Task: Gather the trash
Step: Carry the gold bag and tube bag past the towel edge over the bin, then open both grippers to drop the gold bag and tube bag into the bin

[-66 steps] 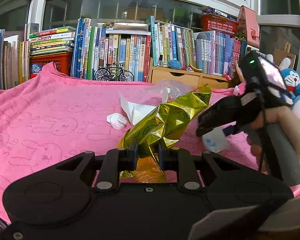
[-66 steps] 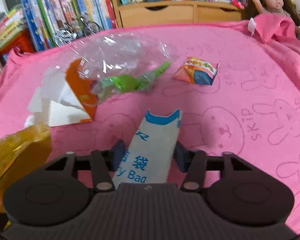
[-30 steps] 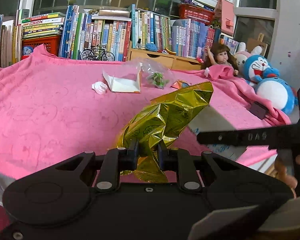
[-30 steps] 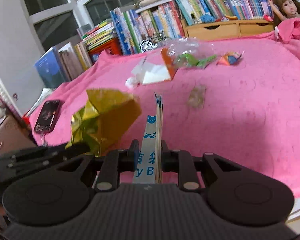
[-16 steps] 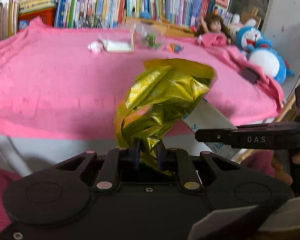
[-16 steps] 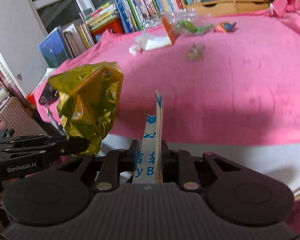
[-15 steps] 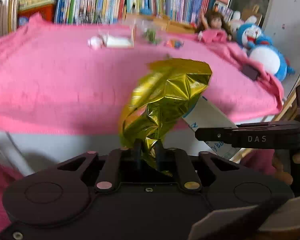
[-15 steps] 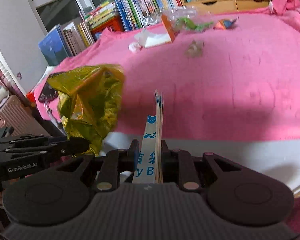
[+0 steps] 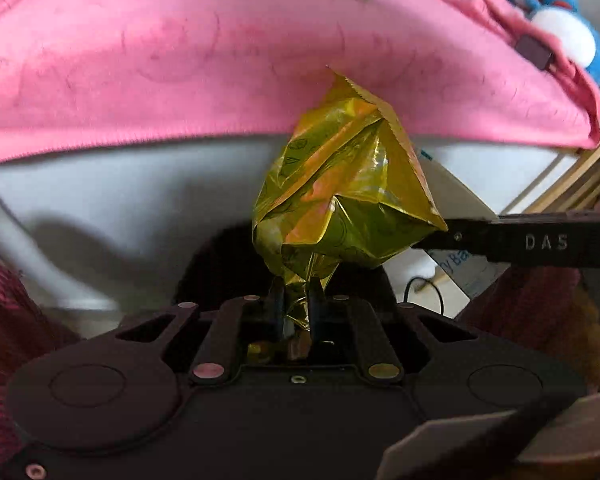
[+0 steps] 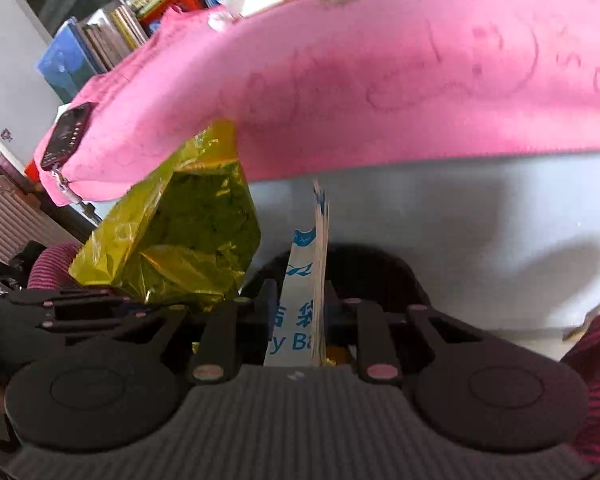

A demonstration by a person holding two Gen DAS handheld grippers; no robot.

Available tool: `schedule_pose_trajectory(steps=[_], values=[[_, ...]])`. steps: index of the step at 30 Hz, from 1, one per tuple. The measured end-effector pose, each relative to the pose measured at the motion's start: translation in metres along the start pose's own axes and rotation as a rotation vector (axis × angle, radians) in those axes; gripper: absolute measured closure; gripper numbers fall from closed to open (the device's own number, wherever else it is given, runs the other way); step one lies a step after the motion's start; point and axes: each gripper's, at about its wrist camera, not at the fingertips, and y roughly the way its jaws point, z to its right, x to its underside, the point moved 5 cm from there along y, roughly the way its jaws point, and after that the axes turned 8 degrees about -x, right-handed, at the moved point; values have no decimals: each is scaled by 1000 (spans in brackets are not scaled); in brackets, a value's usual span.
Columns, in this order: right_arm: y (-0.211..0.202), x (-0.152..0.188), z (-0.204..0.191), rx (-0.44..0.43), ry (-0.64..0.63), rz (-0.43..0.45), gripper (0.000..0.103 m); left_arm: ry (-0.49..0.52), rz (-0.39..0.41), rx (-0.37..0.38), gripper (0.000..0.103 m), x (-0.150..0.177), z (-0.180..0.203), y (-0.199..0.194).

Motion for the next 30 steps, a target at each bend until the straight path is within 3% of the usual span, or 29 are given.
schedule_pose_trajectory(steps=[9, 22, 26, 30], values=[[17, 3, 12, -8, 52, -49, 71, 18, -77, -15, 92, 8, 2, 20], [27, -7, 8, -40, 57, -51, 65, 4, -83, -26, 91, 2, -1, 28], [29, -10, 6, -42, 56, -49, 56, -2, -75, -35, 90, 3, -1, 26], [29, -14, 0, -43, 38, -37, 45, -7, -54, -43, 78, -1, -2, 21]])
